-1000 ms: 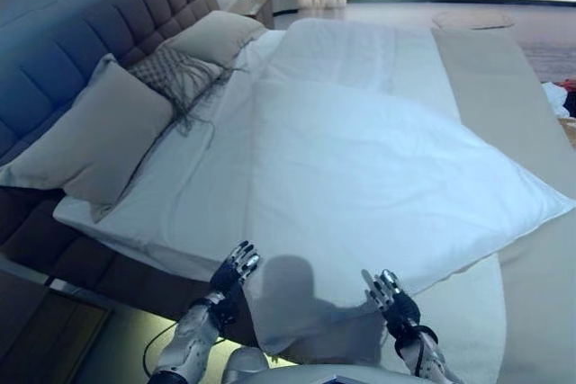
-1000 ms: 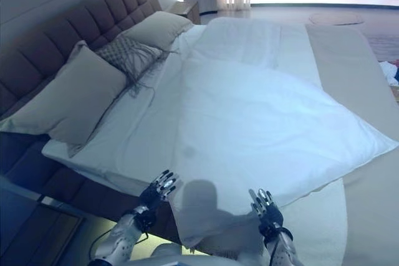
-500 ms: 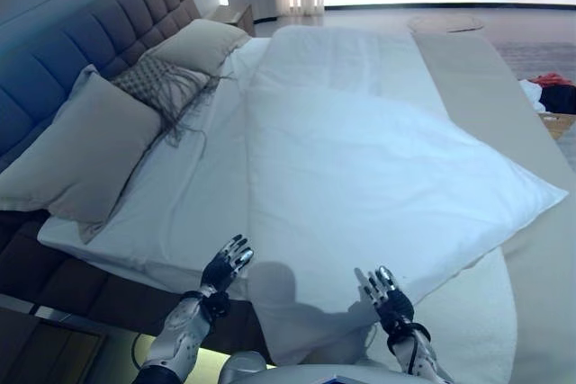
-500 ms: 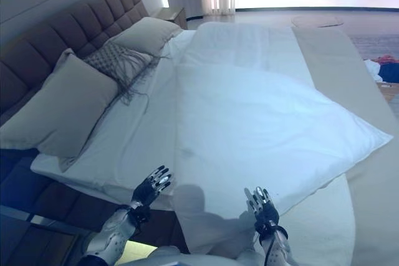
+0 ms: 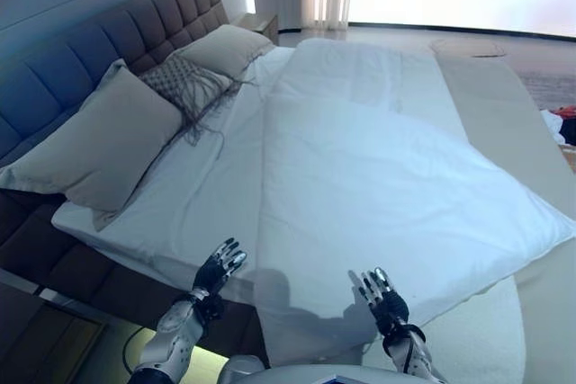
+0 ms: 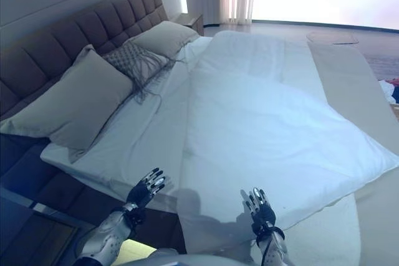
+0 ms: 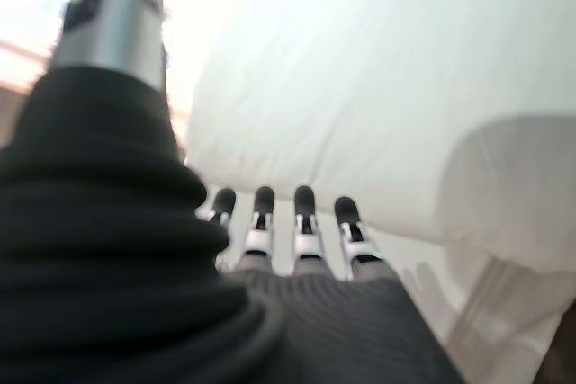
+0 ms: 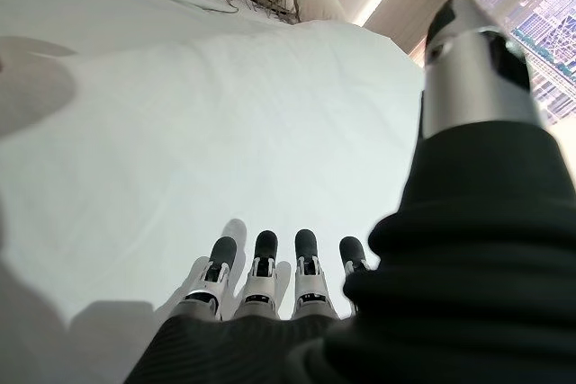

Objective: Make the bed neatly

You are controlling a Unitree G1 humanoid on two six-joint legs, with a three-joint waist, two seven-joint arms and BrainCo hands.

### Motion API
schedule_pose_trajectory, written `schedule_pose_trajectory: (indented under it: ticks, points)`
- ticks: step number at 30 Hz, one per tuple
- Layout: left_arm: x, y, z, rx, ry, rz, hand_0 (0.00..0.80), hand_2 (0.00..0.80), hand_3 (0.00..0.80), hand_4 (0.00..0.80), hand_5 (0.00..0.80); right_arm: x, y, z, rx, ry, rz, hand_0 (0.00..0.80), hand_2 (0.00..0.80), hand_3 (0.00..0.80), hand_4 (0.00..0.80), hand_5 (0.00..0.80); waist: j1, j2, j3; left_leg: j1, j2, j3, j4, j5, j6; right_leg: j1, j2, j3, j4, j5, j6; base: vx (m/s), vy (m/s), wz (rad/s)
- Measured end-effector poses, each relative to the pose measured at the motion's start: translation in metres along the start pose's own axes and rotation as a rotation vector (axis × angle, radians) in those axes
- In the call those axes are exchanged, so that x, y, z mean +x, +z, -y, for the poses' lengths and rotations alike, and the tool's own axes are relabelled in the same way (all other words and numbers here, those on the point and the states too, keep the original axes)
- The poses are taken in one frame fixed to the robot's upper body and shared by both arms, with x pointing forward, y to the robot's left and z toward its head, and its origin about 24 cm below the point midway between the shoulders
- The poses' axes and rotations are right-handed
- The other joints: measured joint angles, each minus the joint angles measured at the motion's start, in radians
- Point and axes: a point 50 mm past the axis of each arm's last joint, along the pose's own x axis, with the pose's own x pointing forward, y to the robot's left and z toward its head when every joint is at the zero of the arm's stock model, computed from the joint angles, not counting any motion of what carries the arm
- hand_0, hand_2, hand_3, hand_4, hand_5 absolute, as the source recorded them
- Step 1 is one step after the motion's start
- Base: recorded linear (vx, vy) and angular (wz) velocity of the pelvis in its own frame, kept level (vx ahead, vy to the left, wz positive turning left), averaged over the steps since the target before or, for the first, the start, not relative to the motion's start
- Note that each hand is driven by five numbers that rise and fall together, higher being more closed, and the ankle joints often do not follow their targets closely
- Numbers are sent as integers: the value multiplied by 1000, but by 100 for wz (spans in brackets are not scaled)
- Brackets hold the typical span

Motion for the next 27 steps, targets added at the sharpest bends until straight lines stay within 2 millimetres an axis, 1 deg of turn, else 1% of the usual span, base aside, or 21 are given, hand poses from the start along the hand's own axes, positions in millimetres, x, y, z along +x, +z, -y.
schedule_pose_trajectory:
  ticks: [1, 3, 4, 6, 8, 9, 10, 11, 13, 14, 15, 16, 17, 18, 19, 20, 21, 23, 25, 27]
  points:
    - [0, 0, 0, -10, 4, 5, 0, 0, 0, 0, 0, 0, 1, 1, -4, -4, 1, 0, 0, 0, 0, 0, 0, 0, 0, 0, 4, -2, 1, 0, 0, 3, 4, -4, 0, -1, -2, -99, -47, 10]
    - [1, 0, 2, -22, 4, 12, 0, 0, 0, 0, 0, 0, 2, 4, -24, -22, -10, 0, 0, 0, 0, 0, 0, 3, 1, 2, 14, -19, 1, 2, 2, 25, 19, -19, -16, 1, -8, -148, -17, 17]
    - [1, -1, 3, -24, 2, 11, 0, 0, 0, 0, 0, 0, 2, 5, -34, -29, -22, 0, 0, 0, 0, 0, 0, 5, 4, 9, 23, -19, 1, 4, 4, 39, 28, -28, -29, 3, -12, -230, 10, 14]
    - [4, 1, 4, -23, -2, 15, 0, 0, 0, 0, 0, 3, 5, 4, -50, -37, -30, 0, 0, 0, 0, 0, 4, 5, 16, 13, 31, -20, 4, 16, 20, 49, 40, -32, -37, 5, -17, -258, 42, 2]
    - [8, 2, 3, -23, -6, 9, 0, 0, 0, 0, 0, 11, 12, 0, -67, -35, -20, 0, 0, 0, 0, 0, 7, 0, 27, -1, 28, -17, 18, 40, 39, 34, 34, -35, -30, 4, -30, -157, 119, -9]
    - [9, 1, 3, -27, -6, 3, 0, 0, 0, 0, 0, 14, 17, -2, -76, -36, -11, 0, 0, 0, 0, 0, -1, -1, 34, -7, 25, -18, 25, 54, 45, 28, 25, -32, -27, 8, -39, -39, 195, -11]
    - [9, -1, 4, -32, -6, -4, 0, 0, 0, 0, 0, 16, 21, -3, -80, -40, -2, 0, 0, 0, 0, 0, -3, -1, 40, -6, 21, -17, 24, 62, 53, 30, 22, -32, -25, 7, -39, -14, 302, -4]
    - [10, -3, 5, -38, -9, -9, 0, 0, 0, 0, 0, 16, 23, -1, -84, -47, 3, 0, 0, 0, 0, 0, -5, 7, 41, -2, 18, -17, 24, 62, 53, 34, 21, -31, -22, 5, -37, 4, 266, 1]
    - [12, -3, 10, -31, -29, -12, 0, 0, 0, 0, 0, 15, 26, 4, -72, -71, 13, 0, 0, 0, 0, 0, -23, 15, 39, 1, 9, -15, 12, 58, 49, 28, 13, -30, -10, 2, -32, -20, 245, 9]
    - [12, -3, 12, -28, -37, -13, 0, 0, 0, 0, 0, 14, 26, 6, -60, -84, 17, 0, 0, 0, 0, 0, -33, 18, 38, -1, 4, -13, 2, 54, 43, 19, 7, -31, 1, -1, -29, -34, 212, 11]
    - [13, -3, 14, -21, -49, -16, 0, 0, 0, 0, 0, 14, 27, 9, -48, -106, 24, 0, 0, 0, 0, 0, -33, 18, 40, -1, -6, -8, -8, 50, 38, 5, -6, -30, 17, -4, -25, -50, 201, 9]
    - [15, -2, 16, -16, -60, -16, 0, 0, 0, 0, 0, 13, 26, 14, -39, -130, 23, 0, 0, 0, 0, 0, -33, 16, 41, -1, -11, 2, -17, 48, 35, -4, -17, -28, 30, -7, -20, -75, 154, 6]
    - [16, -1, 17, -11, -66, -12, 0, 0, 0, 0, 0, 12, 24, 20, -32, -161, 15, 0, 0, 0, 0, 0, -34, 12, 44, 0, -26, 10, -22, 46, 32, -8, -31, -28, 40, -8, -14, -85, 107, 7]
    - [17, 1, 17, -4, -68, -9, 0, 0, 0, 0, 0, 10, 21, 25, -16, -189, 3, 0, 0, 0, 0, 0, -34, 5, 49, 1, -35, 10, -23, 46, 31, -13, -41, -26, 43, -6, -7, -88, 58, 5]
    - [17, 1, 16, -1, -67, -9, 0, 0, 0, 0, 0, 9, 18, 28, 13, -206, 0, 0, 0, 0, 0, 0, -31, 5, 49, 2, -40, 10, -23, 44, 29, -15, -48, -20, 44, -4, 0, -76, 54, -1]
    - [16, 2, 15, 4, -65, -10, 0, 0, 0, 0, 0, 9, 16, 28, 45, -220, 0, 0, 0, 0, 0, 0, -31, -2, 54, 3, -47, 11, -25, 40, 24, -19, -55, -17, 44, -1, 6, -89, 52, -5]
    - [16, 2, 13, 10, -63, -10, 0, 0, 0, 0, 0, 9, 14, 29, 78, -233, 1, 0, 0, 0, 0, 0, -31, -6, 56, 6, -52, 11, -29, 37, 19, -19, -58, -14, 43, 2, 12, -89, 22, -10]
    - [15, 3, 11, 32, -56, -14, 0, 0, 0, 0, 0, 8, 6, 33, 120, -271, -24, 0, 0, 0, 0, 0, -26, -15, 63, 21, -59, 21, -30, 28, 9, -16, -58, 7, 37, 10, 23, -69, -12, -21]
    - [15, 3, 9, 35, -46, -13, 0, 0, 0, 0, 0, 6, 0, 38, 140, -294, -40, 0, 0, 0, 0, 0, -17, -16, 64, 34, -58, 34, -31, 21, 11, -4, -56, 22, 9, 23, 28, 5, -23, -24]
    - [15, 4, 9, 36, -32, -9, 0, 0, 0, 0, 0, 6, -1, 38, 140, -298, -45, 0, 0, 0, 0, 0, -8, -19, 63, 37, -61, 39, -29, 15, 10, -1, -62, 23, 0, 30, 35, 85, 6, -14]
